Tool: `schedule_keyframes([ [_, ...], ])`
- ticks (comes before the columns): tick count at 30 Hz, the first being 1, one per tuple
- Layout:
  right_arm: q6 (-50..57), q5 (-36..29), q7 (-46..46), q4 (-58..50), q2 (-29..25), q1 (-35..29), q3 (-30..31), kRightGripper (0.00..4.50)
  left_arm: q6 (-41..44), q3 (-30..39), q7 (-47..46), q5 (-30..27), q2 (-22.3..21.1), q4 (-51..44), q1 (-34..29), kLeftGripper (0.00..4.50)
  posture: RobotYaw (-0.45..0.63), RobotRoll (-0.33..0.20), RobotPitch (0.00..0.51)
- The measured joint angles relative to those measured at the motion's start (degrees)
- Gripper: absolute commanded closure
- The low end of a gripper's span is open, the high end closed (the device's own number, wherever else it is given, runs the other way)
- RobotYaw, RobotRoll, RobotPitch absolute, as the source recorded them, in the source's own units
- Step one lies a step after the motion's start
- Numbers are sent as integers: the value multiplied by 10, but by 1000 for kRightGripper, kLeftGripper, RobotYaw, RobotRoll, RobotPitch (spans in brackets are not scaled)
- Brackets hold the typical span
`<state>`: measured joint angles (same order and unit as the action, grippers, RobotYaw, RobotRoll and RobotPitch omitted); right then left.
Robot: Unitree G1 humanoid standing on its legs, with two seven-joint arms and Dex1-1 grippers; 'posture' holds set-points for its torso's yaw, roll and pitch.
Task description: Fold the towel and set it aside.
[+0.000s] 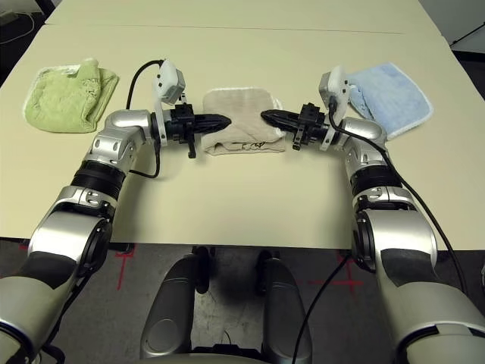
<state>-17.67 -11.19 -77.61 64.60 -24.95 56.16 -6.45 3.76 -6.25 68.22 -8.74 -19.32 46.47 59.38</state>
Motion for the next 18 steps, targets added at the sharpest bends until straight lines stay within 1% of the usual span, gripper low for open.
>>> schedule_keyframes([
  [8, -17, 12, 18, 10, -8, -6, 1, 4500, -25, -5, 9, 22, -28, 45, -1, 4460, 82, 0, 291],
  [14, -18, 11, 25, 14, -8, -2, -2, 4500, -34, -2, 9, 23, -35, 64, 8, 4460, 82, 0, 281],
  [18, -4, -2, 17, 15, -12, 17, -17, 4500, -26, 10, 16, 20, -38, 64, 20, 4460, 80, 0, 276],
])
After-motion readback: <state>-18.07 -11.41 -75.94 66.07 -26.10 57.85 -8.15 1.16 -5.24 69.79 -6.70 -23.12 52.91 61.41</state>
